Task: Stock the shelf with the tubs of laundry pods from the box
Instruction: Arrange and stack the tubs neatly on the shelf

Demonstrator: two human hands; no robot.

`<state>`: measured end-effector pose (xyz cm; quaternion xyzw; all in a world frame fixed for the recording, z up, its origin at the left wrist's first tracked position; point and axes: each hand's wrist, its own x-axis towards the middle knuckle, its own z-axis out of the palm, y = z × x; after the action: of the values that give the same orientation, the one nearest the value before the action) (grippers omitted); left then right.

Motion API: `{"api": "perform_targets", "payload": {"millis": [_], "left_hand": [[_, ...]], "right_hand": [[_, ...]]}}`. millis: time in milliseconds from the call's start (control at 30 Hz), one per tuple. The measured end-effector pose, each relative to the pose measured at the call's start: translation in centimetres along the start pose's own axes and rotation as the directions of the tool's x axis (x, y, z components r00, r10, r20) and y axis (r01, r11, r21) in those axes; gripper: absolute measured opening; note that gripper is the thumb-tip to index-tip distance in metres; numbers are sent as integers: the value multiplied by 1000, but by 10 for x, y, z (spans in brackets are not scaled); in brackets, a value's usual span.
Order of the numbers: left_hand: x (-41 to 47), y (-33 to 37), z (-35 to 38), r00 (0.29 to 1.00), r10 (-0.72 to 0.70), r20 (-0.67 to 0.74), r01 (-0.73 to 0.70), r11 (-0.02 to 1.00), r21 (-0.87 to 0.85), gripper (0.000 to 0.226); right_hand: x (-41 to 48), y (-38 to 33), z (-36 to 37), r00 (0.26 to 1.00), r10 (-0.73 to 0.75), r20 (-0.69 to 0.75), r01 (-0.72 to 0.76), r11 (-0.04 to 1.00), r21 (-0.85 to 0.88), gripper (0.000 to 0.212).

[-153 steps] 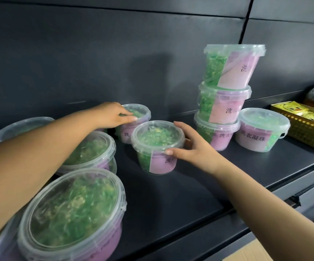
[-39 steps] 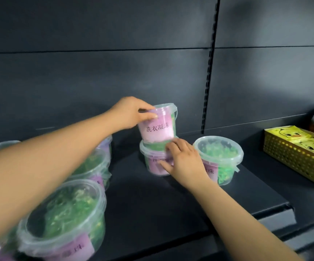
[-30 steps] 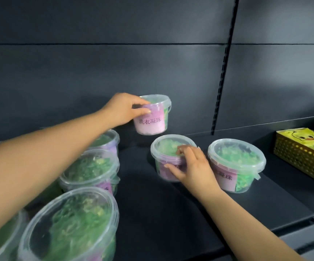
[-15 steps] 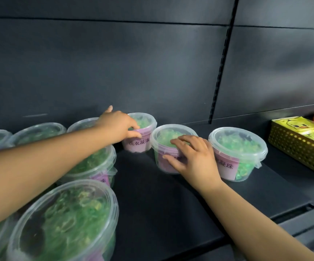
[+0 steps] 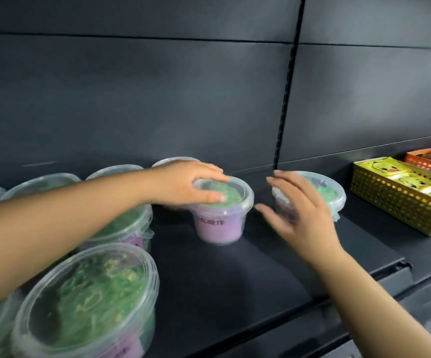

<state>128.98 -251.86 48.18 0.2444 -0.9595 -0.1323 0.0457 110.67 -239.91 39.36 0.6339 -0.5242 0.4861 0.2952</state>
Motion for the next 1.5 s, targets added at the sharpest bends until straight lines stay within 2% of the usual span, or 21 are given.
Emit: {"api": "perform_targets", "payload": {"millis": [67,167,267,367,467,633,767,867,1000,1100,1200,1300,1367,1433,1500], "left_hand": [[0,9,11,995,6,97,-13,997,71,54],[1,17,20,994,-3,107,-15,985,172,57],[-4,22,19,993,-40,110,15,975,221,54],[-12,22,19,985,-99,140,67,974,218,54],[-17,17,22,986,-155,64,133,954,270,53],[-20,10,21,979,-203,-24,202,939,279,58],[-20,10,18,977,-215,14,205,947,249,59],[-20,9,20,971,-238,7,231,949,216,57],[-23,6,16,965,-260,45,249,953,172,51],[-28,2,16,964,-260,62,248,955,164,50],[-31,1,17,962,-261,79,260,965,15,45],[-42,1,13,955,-294,34,295,939,-176,42],[-56,4,9,948,-319,8,317,941,-121,45],[-75,15,4,951,-308,-15,308,951,9,37],[-103,29,1,958,-279,-72,286,946,151,42]], "right_hand": [[0,12,-17,997,78,19,-74,984,-159,43],[-6,27,-29,972,218,86,-169,908,-383,53],[-16,34,-32,948,277,158,-196,898,-394,52],[-17,32,-39,934,301,190,-236,923,-303,39],[-13,23,-44,915,324,241,-281,939,-199,39],[-24,8,-45,950,42,310,-36,999,-24,42],[-30,-2,-52,932,-100,349,45,986,163,33],[-32,-6,-58,914,-114,390,10,966,260,31],[-34,-10,-64,888,-87,452,-141,884,446,34],[-31,-15,-62,883,-92,461,-175,846,504,38],[-29,-25,-56,889,-109,445,-175,817,549,41],[-29,-33,-49,895,-107,433,-185,794,580,40],[-29,-40,-43,894,-106,436,-195,784,589,41],[-28,-45,-37,895,-108,433,-192,783,592,42],[-27,-48,-32,889,-108,445,-214,761,612,42]]}}
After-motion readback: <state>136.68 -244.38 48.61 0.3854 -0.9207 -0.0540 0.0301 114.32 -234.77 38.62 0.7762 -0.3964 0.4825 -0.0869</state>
